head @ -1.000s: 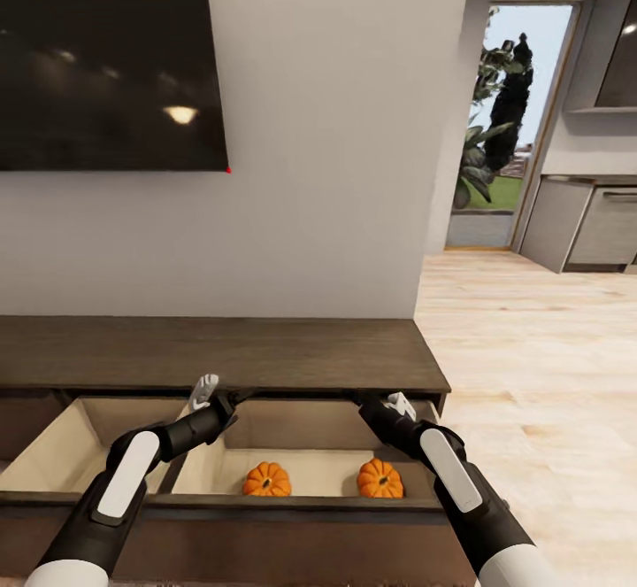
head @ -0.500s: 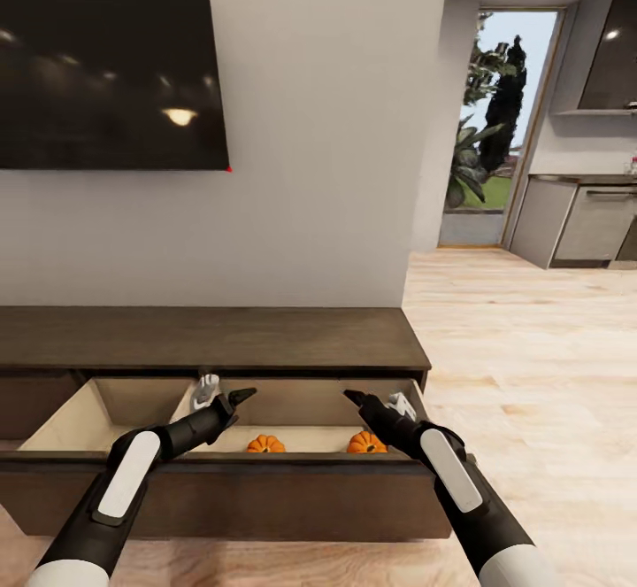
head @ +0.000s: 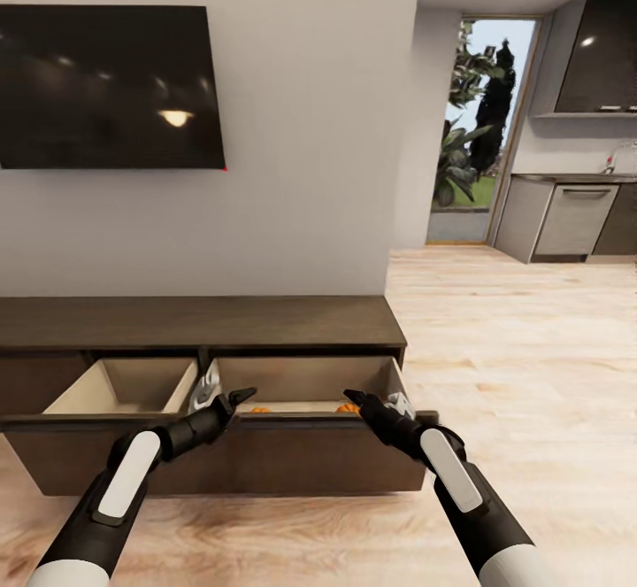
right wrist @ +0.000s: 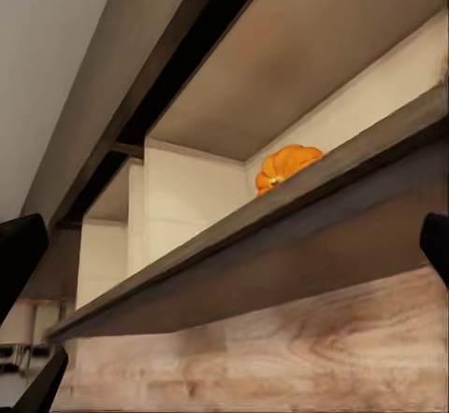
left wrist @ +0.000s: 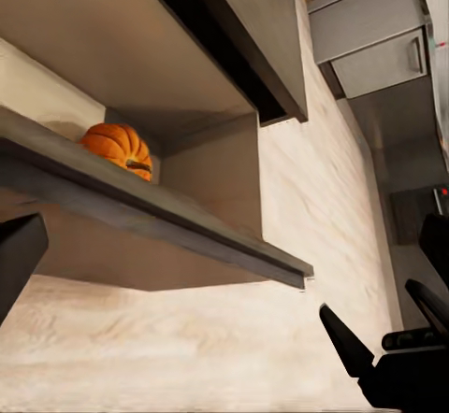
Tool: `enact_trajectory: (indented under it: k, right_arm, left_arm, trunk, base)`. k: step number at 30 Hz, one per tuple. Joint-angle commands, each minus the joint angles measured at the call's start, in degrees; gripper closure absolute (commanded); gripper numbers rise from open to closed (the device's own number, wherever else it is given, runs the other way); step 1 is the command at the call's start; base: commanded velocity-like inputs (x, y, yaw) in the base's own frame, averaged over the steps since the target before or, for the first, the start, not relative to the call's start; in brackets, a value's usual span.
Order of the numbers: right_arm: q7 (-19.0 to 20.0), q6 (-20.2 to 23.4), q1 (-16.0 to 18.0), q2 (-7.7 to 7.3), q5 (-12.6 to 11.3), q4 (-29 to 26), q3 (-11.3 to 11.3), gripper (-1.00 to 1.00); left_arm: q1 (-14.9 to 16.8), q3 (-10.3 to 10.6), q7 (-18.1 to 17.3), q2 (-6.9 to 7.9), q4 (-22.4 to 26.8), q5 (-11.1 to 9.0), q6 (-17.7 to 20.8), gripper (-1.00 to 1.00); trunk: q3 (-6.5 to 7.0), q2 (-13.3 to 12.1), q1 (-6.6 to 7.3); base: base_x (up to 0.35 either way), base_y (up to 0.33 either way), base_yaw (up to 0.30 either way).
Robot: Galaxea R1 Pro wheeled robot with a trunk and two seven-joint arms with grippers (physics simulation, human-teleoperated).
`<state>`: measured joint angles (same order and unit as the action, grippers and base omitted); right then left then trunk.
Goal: Place each of the two pumpkins and all three candles from the living room inside a cabinet in the living room (use any cabinet), then make sure every cabinet is closed, and position the cauldron so it is next to a table in the living room.
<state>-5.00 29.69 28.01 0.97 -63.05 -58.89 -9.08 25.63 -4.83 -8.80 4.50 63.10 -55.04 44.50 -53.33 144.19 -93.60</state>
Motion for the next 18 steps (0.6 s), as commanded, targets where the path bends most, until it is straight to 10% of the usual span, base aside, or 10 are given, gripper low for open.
enact_trajectory:
  k: [1, 18]
  right_arm:
    - [-0.5, 0.1, 0.0, 0.0, -0.6, -0.1, 0.0, -1.0]
    - [-0.5, 0.4, 0.0, -0.13, -0.8, -1.8, 0.6, -1.0]
  left_arm:
    - [0.0, -0.1, -0.3, -0.02, 0.0, 0.2, 0.3, -1.0]
    - [0.0, -0.3, -0.3, 0.05, -0.3, 0.1, 0.3, -1.0]
  trunk:
    - [-0.06, 0.0, 0.05]
    - [-0.06, 0.0, 0.05]
  base:
    - [-0.321, -0.06, 0.0]
    - [-0.18, -0.004, 0.0]
